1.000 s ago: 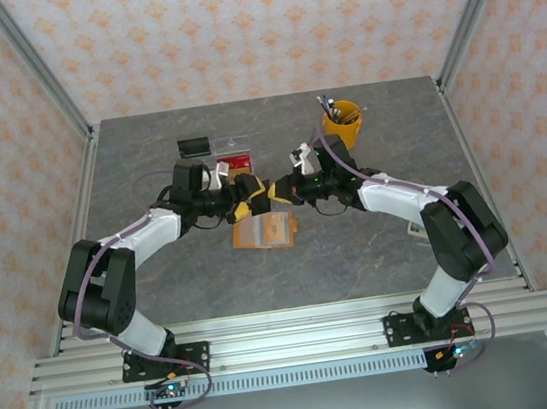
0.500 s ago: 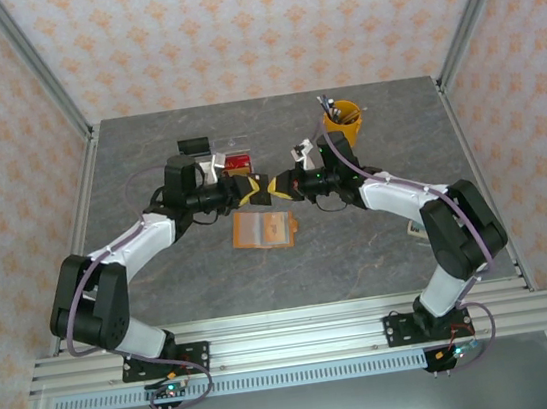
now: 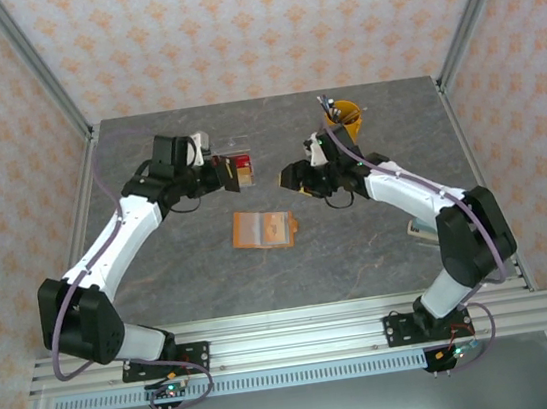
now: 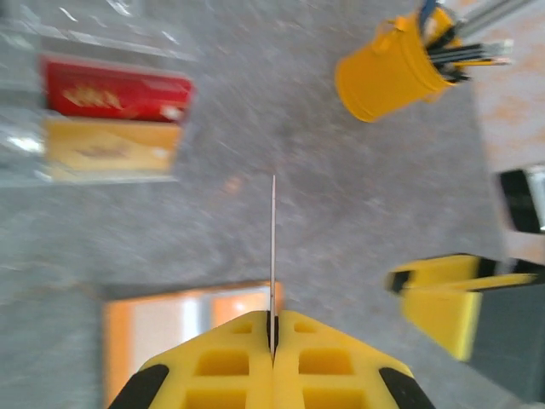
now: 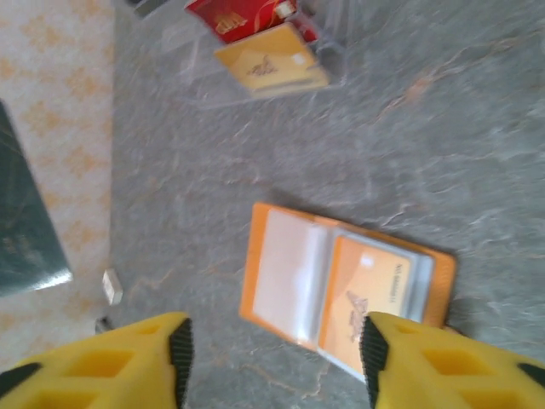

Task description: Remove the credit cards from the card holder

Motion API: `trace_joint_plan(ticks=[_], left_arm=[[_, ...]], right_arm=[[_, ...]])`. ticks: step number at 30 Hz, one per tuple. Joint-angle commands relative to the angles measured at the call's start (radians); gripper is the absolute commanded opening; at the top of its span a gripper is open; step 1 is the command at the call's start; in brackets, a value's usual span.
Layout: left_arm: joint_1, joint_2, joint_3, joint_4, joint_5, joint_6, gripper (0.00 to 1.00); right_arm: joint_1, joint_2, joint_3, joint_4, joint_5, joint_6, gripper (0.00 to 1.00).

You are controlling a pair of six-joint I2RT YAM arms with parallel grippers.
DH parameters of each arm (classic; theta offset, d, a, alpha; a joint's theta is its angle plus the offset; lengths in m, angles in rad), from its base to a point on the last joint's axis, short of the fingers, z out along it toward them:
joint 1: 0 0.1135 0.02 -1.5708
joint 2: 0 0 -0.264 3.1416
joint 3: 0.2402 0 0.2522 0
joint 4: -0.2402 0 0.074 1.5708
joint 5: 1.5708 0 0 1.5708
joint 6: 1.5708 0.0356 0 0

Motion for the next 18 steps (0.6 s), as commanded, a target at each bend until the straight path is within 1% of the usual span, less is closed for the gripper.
trace_joint_plan(ticks=[1,4,6,7,9,11,12,14,18], left_arm=[[0.001,0.024,0.085,-0.176,-0.241,0.215,0.0],[0.001,0.029,0.142,-0.141,-0.305,0.335,0.0],[0.002,0.061,0.214,-0.165,-0.33,0.443,0.0],[0.002,0.086,0.253,-0.182,-0.36,0.495,0.0],[0.002,0.137,0.322,-0.208,-0.414,0.623,0.0],[0.003,0.16,0.32,-0.163,-0.437,0.793,0.0],[0.006,0.167,0.312,-0.127,-0.441,0.851,0.0],[0.024,0.203,0.339,-0.111,-0.433,0.958,0.0],[0.061,0.305,0.442,-0.17,-0.408,1.144,0.0]], right_arm=[[-0.013,-0.019,0.032,-0.078,0.132,-0.075,0.63],[-0.017,-0.01,0.045,-0.067,0.144,-0.083,0.74],[-0.017,0.002,0.064,-0.071,0.146,-0.086,0.78],[-0.017,0.007,0.071,-0.073,0.146,-0.087,0.81],[-0.017,0.012,0.078,-0.069,0.142,-0.088,0.85],[-0.016,0.016,0.081,-0.066,0.145,-0.086,0.9],[-0.016,0.018,0.087,-0.067,0.142,-0.087,0.98],[-0.016,0.021,0.094,-0.072,0.129,-0.088,1.0],[-0.016,0.017,0.093,-0.075,0.121,-0.086,1.0]])
